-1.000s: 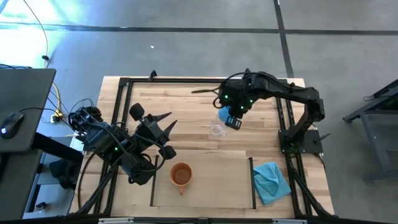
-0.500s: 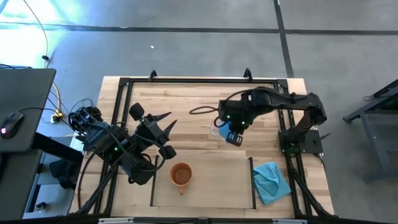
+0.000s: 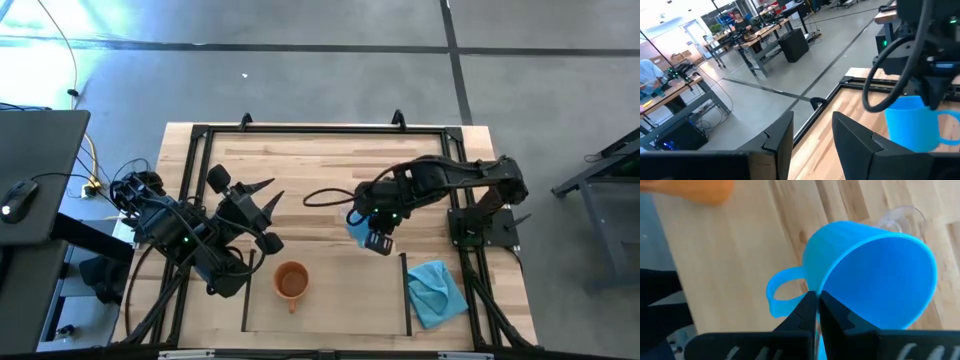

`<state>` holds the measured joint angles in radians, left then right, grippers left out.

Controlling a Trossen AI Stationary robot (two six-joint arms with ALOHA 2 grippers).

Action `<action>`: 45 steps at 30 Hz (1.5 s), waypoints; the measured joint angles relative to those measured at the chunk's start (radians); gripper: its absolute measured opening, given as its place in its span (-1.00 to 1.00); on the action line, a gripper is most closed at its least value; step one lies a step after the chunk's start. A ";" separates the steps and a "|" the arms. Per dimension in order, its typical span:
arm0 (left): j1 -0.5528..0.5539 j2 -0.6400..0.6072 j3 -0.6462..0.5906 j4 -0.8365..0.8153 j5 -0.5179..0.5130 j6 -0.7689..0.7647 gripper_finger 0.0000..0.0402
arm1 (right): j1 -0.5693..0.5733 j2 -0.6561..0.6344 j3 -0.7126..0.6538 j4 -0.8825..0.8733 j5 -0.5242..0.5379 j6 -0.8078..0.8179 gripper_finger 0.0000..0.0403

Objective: Stack small to large cups/mugs on shelf
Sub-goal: Put the blue mug on the shelf

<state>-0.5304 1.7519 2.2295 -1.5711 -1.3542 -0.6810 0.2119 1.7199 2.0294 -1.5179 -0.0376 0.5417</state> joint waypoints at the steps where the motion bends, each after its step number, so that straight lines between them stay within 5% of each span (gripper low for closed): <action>1: 0.000 0.000 0.000 0.000 -0.001 -0.002 -0.38 | 0.006 0.001 0.002 0.009 0.000 0.001 -1.00; 25: 0.000 0.000 0.000 0.000 -0.001 -0.015 -0.38 | 0.165 0.186 0.245 0.019 -0.023 0.045 -1.00; 45: 0.000 0.000 0.000 0.000 -0.001 -0.005 -0.38 | 0.224 0.274 0.275 0.094 -0.037 0.133 -1.00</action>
<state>-0.5306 1.7519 2.2295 -1.5711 -1.3548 -0.6857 0.4355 1.9943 2.3043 -1.4235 -0.0744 0.6743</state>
